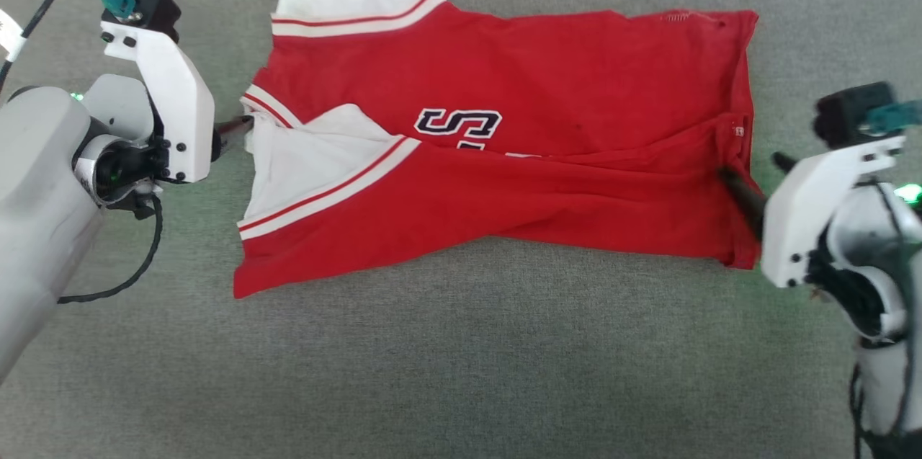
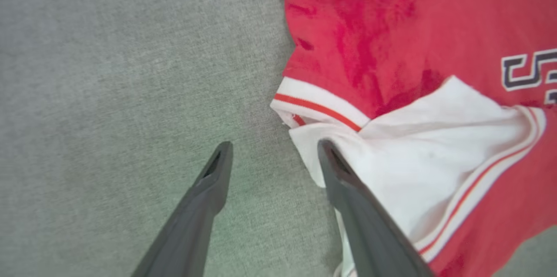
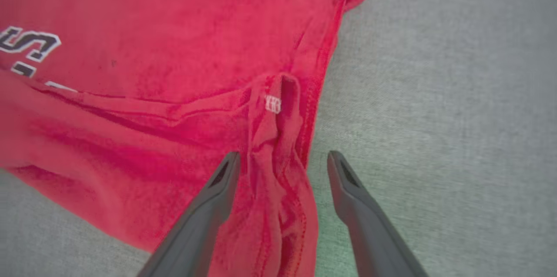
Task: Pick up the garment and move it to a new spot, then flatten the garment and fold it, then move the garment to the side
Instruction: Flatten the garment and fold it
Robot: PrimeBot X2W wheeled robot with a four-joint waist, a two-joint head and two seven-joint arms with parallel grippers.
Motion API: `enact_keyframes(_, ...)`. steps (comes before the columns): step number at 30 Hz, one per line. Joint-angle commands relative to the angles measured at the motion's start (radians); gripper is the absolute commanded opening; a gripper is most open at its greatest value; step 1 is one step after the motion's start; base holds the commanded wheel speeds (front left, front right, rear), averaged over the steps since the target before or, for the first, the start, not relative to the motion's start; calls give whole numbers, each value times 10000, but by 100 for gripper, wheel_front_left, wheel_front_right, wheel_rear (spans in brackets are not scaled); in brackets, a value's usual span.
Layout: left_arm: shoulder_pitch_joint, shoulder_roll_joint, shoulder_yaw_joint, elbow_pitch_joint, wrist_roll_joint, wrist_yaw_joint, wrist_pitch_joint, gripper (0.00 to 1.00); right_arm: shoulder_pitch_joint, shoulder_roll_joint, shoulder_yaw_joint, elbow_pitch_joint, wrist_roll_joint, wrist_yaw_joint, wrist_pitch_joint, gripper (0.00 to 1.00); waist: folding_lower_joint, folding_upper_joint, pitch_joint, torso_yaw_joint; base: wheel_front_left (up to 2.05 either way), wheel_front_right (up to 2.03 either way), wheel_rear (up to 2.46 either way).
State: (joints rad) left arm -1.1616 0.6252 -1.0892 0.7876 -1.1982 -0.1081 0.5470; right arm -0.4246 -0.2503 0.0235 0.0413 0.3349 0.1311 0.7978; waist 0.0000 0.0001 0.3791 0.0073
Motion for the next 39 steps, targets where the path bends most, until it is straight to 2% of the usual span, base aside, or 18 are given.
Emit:
enact_keyframes(1, -52, 44, 14, -62, -53, 62, 60, 100, 116, 39, -100, -128, -41, -7, -29, 100, 0, -1, -119, 62, 0, 0, 0)
enact_keyframes(5, 269, 355, 120, -597, -233, 426, 156, 100, 601, 266, -685, -1061, -391, -5, -429, 100, 0, -1, -434, 151, 0, 0, 0)
enact_keyframes(10, 907, 1025, 261, -2073, -465, 1080, 129, 100, 1218, 895, -1362, -2048, -902, -5, -1395, 100, 0, -1, -696, 175, 0, 0, 0)
enact_keyframes(17, 2414, 2196, 302, -5071, -996, 2558, 238, 100, 2079, 1494, -1864, -2992, -1720, -5, -3045, 100, 0, -1, -929, 145, 0, 0, 0)
enact_keyframes(18, 2880, 2517, 309, -5919, -1192, 3001, 215, 100, 2252, 1664, -2034, -3153, -1860, -5, -3496, 100, 0, -1, -930, 83, 0, 0, 0)
enact_keyframes(23, 3753, 3082, 326, -7241, -1452, 3737, -92, 100, 2531, 1929, -2166, -3222, -1950, -4, -4386, 100, 0, -1, -837, -101, 0, 0, 0)
enact_keyframes(27, 4129, 3142, 390, -7479, -1536, 3891, -448, 100, 2699, 1993, -2150, -3033, -1782, -5, -4664, 100, 0, -1, -694, -310, 0, 0, 0)
enact_keyframes(33, 4331, 2820, 457, -6575, -1715, 3631, -795, 100, 2930, 1989, -1644, -2649, -1500, -5, -4117, 100, 0, -1, -488, -559, 0, 0, 0)
enact_keyframes(36, 4313, 2531, 352, -5783, -1833, 3448, -635, 100, 2896, 1990, -1459, -2403, -1354, -4, -3602, 100, 0, -1, -367, -647, 0, 0, 0)
enact_keyframes(37, 4343, 2416, 279, -5533, -1937, 3374, -471, 82, 2861, 1997, -1364, -2315, -1339, -4, -3420, 100, 0, -1, -335, -668, 0, 0, 0)
enact_keyframes(38, 4326, 2289, 234, -5322, -1937, 3245, -432, 0, 2785, 1992, -1324, -2210, -1259, -4, -3218, 100, 0, -1, -297, -680, 0, 0, 0)
enact_keyframes(39, 4316, 2174, 228, -5123, -1990, 3157, -390, 0, 2700, 1994, -1232, -2088, -1115, -4, -2979, 100, 0, -1, -259, -691, 0, 0, 0)
